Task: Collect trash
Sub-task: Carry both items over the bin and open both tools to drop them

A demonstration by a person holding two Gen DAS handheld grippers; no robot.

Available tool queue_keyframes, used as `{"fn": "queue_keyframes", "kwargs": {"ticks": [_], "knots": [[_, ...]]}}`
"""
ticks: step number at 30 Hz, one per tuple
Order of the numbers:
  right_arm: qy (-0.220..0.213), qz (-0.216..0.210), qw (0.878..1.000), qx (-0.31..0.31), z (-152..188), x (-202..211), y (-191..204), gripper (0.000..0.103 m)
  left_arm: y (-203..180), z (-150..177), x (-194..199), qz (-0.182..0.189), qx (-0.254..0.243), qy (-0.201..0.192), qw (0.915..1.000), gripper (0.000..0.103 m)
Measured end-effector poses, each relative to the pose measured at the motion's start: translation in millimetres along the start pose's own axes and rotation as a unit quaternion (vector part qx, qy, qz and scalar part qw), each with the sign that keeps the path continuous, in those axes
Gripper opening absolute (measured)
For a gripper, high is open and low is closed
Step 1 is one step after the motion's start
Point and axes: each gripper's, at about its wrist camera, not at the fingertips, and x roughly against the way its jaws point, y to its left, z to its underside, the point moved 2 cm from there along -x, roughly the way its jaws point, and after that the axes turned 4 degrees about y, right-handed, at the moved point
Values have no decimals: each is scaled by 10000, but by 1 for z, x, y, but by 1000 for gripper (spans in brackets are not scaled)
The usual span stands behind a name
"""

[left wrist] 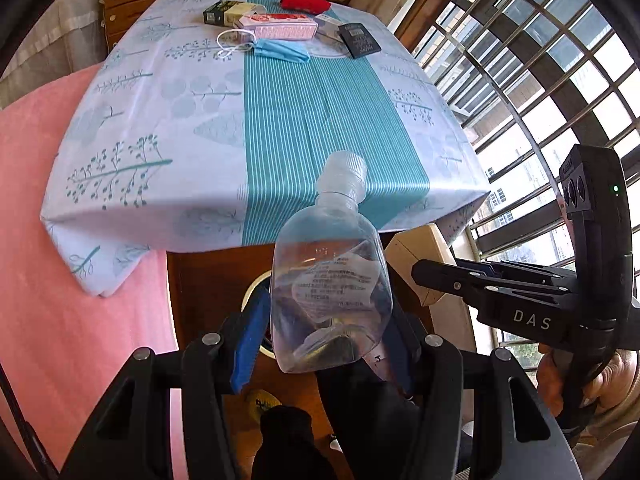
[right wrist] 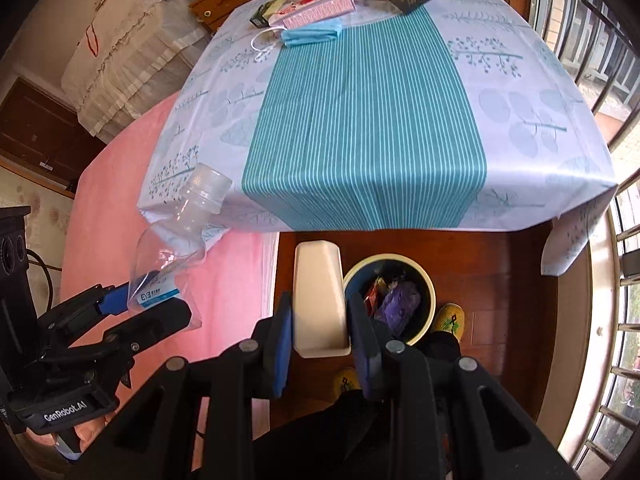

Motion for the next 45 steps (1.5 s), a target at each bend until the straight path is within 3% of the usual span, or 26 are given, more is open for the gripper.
{"fn": "queue_keyframes", "kwargs": {"ticks": [9, 19, 25, 26, 27, 28, 34, 45], "knots": [[497, 248, 9976, -408, 39, -76, -26, 26, 9, 48, -62, -19, 175, 458, 9988, 52], [863, 505, 9909, -897, 61, -221, -96, 26, 52, 79, -207, -158, 475, 1150, 9921, 53], [672, 352, 9911, -1095, 60, -287, -127, 30, 70, 82, -282, -383, 514, 1319, 9892, 54], [639, 345, 9911, -1113, 59, -294, -131, 37, 74, 81, -292, -427, 545, 1314, 9889, 67], [612, 379, 9911, -1116, 59, -301, -135, 47, 77, 80, -300, -510, 588, 1299, 9885, 88], [580, 417, 9911, -1127, 58, -306, -137, 51, 81, 79, -307, -594, 641, 1256, 9882, 92], [503, 373, 9902, -1251, 50, -315, -146, 52, 88, 73, -320, -979, 771, 1114, 9859, 93], [482, 296, 9921, -1122, 44, -274, -137, 52, 73, 54, -280, -1353, 688, 772, 9854, 93]]}}
